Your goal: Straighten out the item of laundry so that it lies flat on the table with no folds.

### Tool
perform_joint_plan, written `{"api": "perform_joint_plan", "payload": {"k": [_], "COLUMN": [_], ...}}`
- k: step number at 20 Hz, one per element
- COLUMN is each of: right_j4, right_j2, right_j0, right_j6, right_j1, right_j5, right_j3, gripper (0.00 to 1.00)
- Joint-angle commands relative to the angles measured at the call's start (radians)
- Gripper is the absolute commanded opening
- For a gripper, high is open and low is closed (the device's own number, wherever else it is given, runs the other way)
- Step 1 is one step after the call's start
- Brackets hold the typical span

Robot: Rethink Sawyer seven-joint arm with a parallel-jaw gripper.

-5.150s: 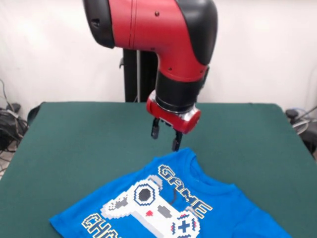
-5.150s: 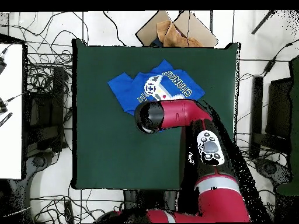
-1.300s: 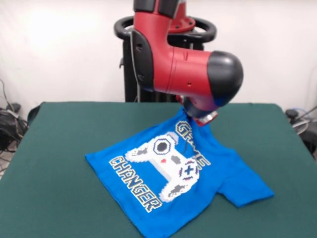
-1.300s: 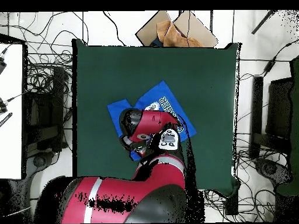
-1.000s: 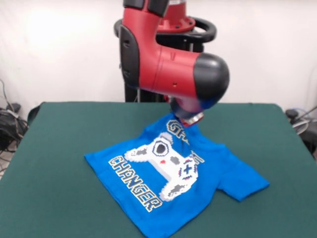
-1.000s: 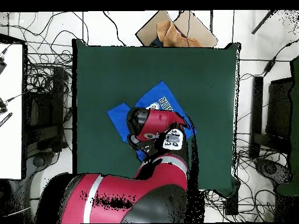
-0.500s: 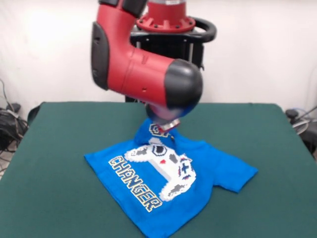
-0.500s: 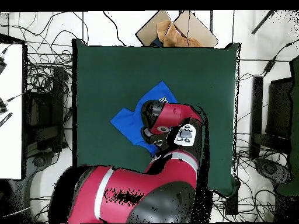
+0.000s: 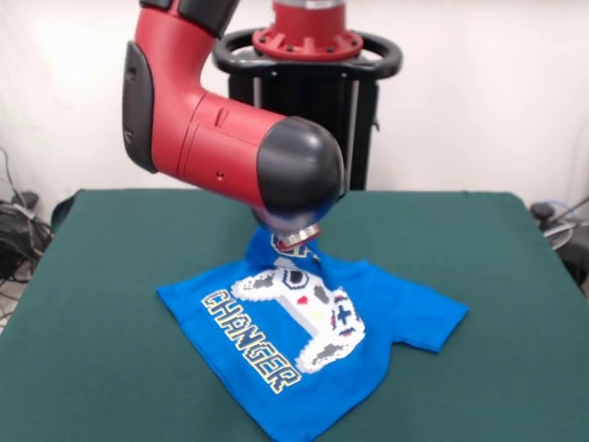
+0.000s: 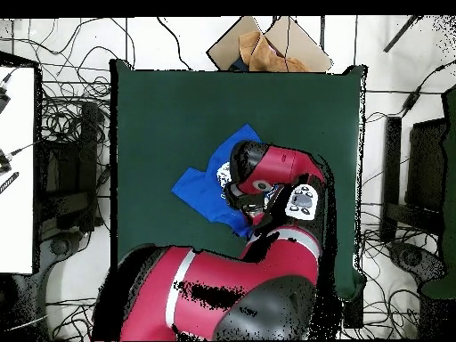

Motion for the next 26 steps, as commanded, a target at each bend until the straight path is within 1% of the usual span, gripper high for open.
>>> {"api": "perform_joint_plan", "payload": {"k": [1,2,3,6,8,11,12,13,15,16,19,21,23,26], "right_j4": [0.109,0.125,0.159,0.232,0.268,0.292,0.286,0.260,0.224,0.218,0.189,0.170,0.169,0.167], "right_j2": [0.145,0.169,0.208,0.303,0.350,0.389,0.387,0.370,0.342,0.341,0.321,0.299,0.291,0.284], "right_j0": [-0.013,-0.027,-0.026,-0.067,-0.085,-0.084,-0.080,-0.054,-0.040,-0.033,-0.011,0.013,0.023,0.026], "right_j6": [0.070,0.032,0.014,-0.072,-0.105,-0.103,-0.091,-0.063,-0.040,-0.022,0.005,0.037,0.055,0.057], "right_j1": [-0.055,-0.067,-0.077,-0.095,-0.102,-0.103,-0.106,-0.106,-0.116,-0.113,-0.113,-0.097,-0.069,-0.027], "right_j5": [-0.071,-0.111,-0.107,-0.151,-0.147,-0.155,-0.161,-0.174,-0.180,-0.164,-0.181,-0.201,-0.224,-0.250], "right_j3": [0.057,0.087,0.094,0.157,0.178,0.180,0.178,0.145,0.128,0.110,0.081,0.042,0.017,-0.019], "gripper": [0.00,0.00,0.00,0.00,0.00,0.00,0.00,0.00,0.00,0.00,0.00,0.00,0.00,0.00]}}
